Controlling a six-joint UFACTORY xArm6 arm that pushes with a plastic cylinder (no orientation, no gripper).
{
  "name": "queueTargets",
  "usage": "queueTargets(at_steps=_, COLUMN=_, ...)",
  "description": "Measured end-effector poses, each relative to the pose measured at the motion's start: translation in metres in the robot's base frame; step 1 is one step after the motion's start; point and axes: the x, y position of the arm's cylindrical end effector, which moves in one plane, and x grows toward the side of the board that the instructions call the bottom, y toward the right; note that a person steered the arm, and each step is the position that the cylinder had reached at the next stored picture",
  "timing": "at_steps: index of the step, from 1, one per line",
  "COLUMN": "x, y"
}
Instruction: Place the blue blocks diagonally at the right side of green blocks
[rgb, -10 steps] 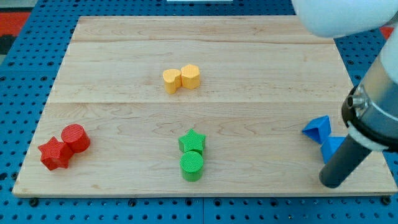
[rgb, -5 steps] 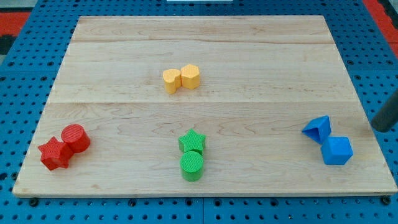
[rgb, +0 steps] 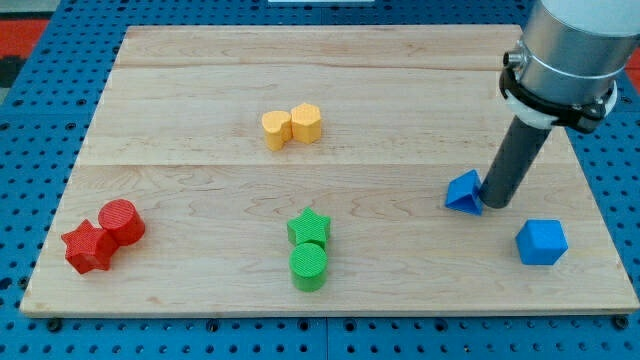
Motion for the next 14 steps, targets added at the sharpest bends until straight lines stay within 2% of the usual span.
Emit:
queueTargets(at_steps=1, x=-0.018, y=0.011)
queueTargets(at_steps=2, x=-0.033, y=-0.016)
queueTargets(at_steps=3, x=-0.028, y=-0.039)
queueTargets(at_steps=4, x=-0.028, y=-0.03)
queueTargets(at_steps=7, x=0.024, y=0.037)
queueTargets(at_steps=9, x=0.048, y=0.038)
queueTargets(at_steps=10, x=0.023, y=0.033)
queueTargets(at_steps=11, x=-0.032, y=0.014)
queueTargets(at_steps=12, x=-0.05, y=-0.05)
queueTargets(at_steps=13, x=-0.016, y=-0.057)
queueTargets(at_steps=14, x=-0.01, y=-0.053)
